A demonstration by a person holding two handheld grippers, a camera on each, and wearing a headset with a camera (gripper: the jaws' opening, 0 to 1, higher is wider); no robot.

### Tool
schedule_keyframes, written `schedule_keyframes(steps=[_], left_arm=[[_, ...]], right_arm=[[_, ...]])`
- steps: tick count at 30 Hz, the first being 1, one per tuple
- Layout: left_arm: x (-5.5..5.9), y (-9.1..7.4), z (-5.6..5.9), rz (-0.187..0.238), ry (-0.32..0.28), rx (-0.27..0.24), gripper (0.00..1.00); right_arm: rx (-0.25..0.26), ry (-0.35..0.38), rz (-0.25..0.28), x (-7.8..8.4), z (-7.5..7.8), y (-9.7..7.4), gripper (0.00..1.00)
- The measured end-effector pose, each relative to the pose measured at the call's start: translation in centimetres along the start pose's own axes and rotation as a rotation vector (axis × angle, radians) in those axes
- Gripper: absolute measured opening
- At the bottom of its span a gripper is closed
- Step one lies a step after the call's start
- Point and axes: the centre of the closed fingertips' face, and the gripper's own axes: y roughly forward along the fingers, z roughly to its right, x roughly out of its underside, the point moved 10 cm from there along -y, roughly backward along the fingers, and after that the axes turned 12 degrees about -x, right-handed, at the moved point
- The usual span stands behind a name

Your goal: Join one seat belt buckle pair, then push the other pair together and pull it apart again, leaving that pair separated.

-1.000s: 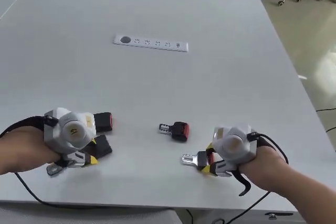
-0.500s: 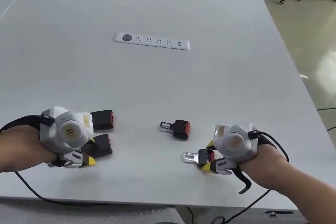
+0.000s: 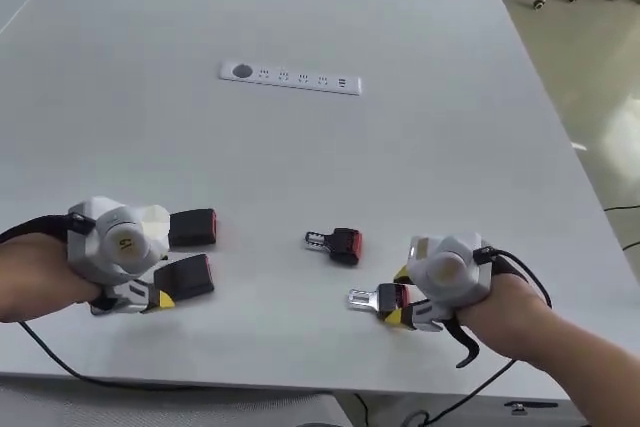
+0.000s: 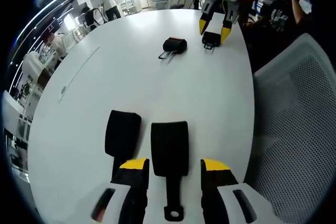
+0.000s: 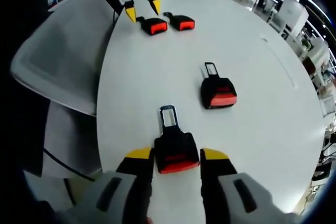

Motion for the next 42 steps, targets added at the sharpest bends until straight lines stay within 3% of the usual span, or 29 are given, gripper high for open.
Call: schedule_keyframes(steps=[9, 19, 33, 42], left_arm=[[0.4, 0.8, -0.2, -0.023, 0.012, 0.023, 0.40], [0.7, 1.5, -0.8, -0.026, 0.035, 0.040, 0.32], [0.7, 2.1, -0.3, -0.043, 0.147, 0.036, 0.32], [0.7, 1.4, -0.3, -0.015, 0.124, 0.049, 0.32]], right_arm=[[0.003, 0.006, -0.006, 0.5, 0.1, -0.2, 0.37], [-0.005, 0.001, -0.020, 0.8, 0.2, 0.1, 0.37], [-0.033, -0.017, -0.047, 1.1, 0.6, 0.5, 0.37], [-0.055, -0.001, -0.044, 1.2, 0.9, 0.6, 0.36]])
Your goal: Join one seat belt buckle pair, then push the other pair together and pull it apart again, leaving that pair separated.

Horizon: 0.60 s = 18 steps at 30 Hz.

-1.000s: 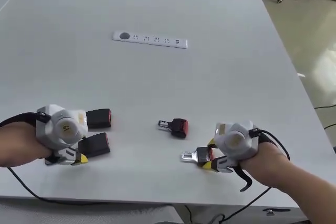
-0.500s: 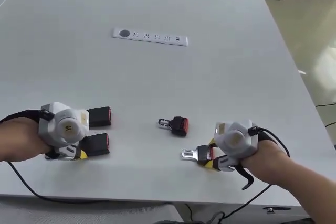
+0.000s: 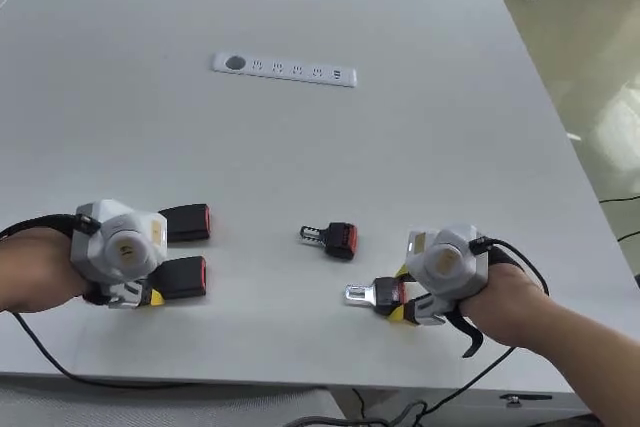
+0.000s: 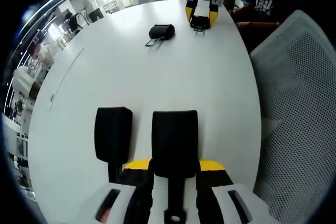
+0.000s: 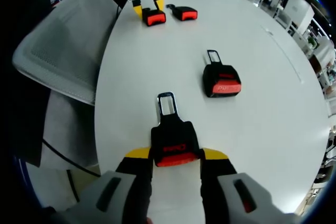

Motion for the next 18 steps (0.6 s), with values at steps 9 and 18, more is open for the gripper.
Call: schedule_keyframes(steps=[9, 18], left_arm=[[-0.3, 0.0, -0.1, -0.006, 0.014, 0.013, 0.32], [-0.5, 0.1, 0.1, -0.029, 0.051, 0.023, 0.32]], right_arm=[[-0.006, 0.012, -0.014, -0.2, 0.1, 0.0, 0.36], [0.006, 0.001, -0.005, -2.3, -0.7, 1.0, 0.36]])
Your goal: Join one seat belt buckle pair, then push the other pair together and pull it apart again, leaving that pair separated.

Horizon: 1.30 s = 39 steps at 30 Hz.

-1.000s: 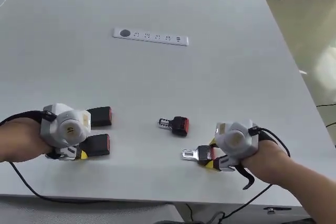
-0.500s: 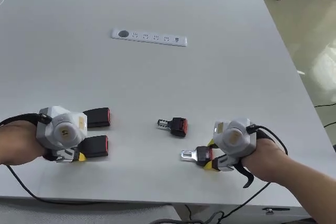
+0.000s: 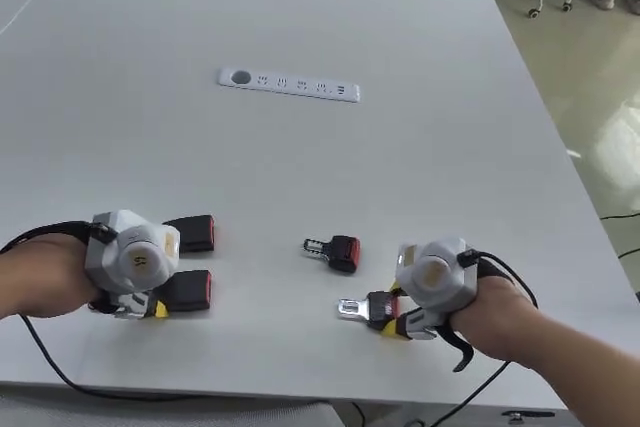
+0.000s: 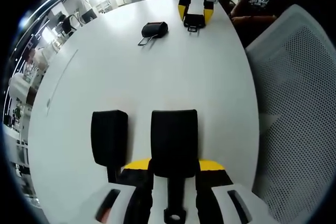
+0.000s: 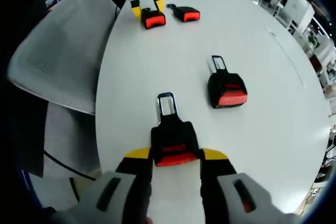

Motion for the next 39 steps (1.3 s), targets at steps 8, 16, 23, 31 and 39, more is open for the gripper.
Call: schedule_keyframes(steps=[8, 16, 23, 31, 39], left_arm=[[0.2, 0.2, -0.2, 0.011, 0.007, 0.015, 0.32], [0.2, 0.7, -0.4, 0.001, 0.023, 0.027, 0.32], [0.1, 0.9, -0.5, -0.008, 0.050, 0.030, 0.32], [0.5, 1.6, -0.7, -0.007, 0.066, 0.027, 0.32], [0.7, 2.2, -0.8, -0.009, 0.063, 0.026, 0.32]], right_arm=[[0.007, -0.005, 0.030, -2.5, 0.0, 1.2, 0.36], [-0.003, 0.003, 0.058, -4.3, 0.2, 2.2, 0.36], [-0.011, -0.005, 0.084, -6.7, 0.1, 3.2, 0.36], [-0.026, -0.036, 0.104, -10.2, -0.2, 4.9, 0.36], [-0.023, -0.029, 0.120, -12.6, -0.8, 6.0, 0.36]])
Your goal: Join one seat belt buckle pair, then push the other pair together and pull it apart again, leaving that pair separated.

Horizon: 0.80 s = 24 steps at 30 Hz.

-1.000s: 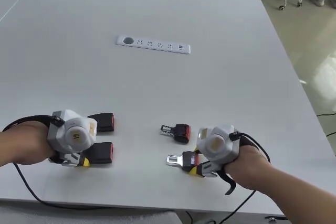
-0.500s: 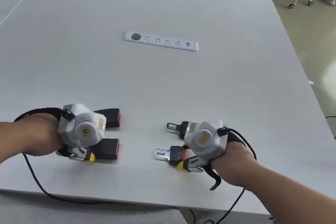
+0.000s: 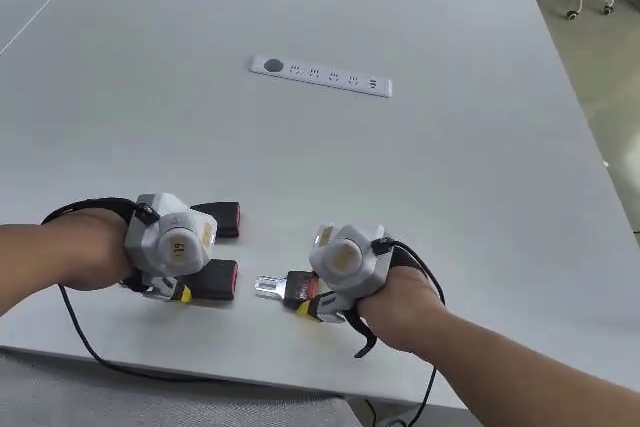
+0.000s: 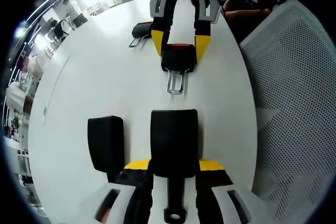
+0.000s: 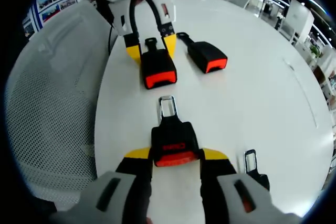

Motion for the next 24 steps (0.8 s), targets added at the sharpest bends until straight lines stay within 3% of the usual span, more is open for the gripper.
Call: schedule_keyframes(steps=[11, 24], left_arm=[[-0.1, 0.1, 0.3, 0.008, -0.009, -0.002, 0.31], [-0.2, 0.0, 0.4, 0.008, -0.004, 0.004, 0.31]], right_arm=[[-0.004, -0.016, -0.012, -1.6, -0.2, 0.9, 0.35], [-0.001, -0.043, -0.013, -2.1, -0.5, 1.1, 0.35]])
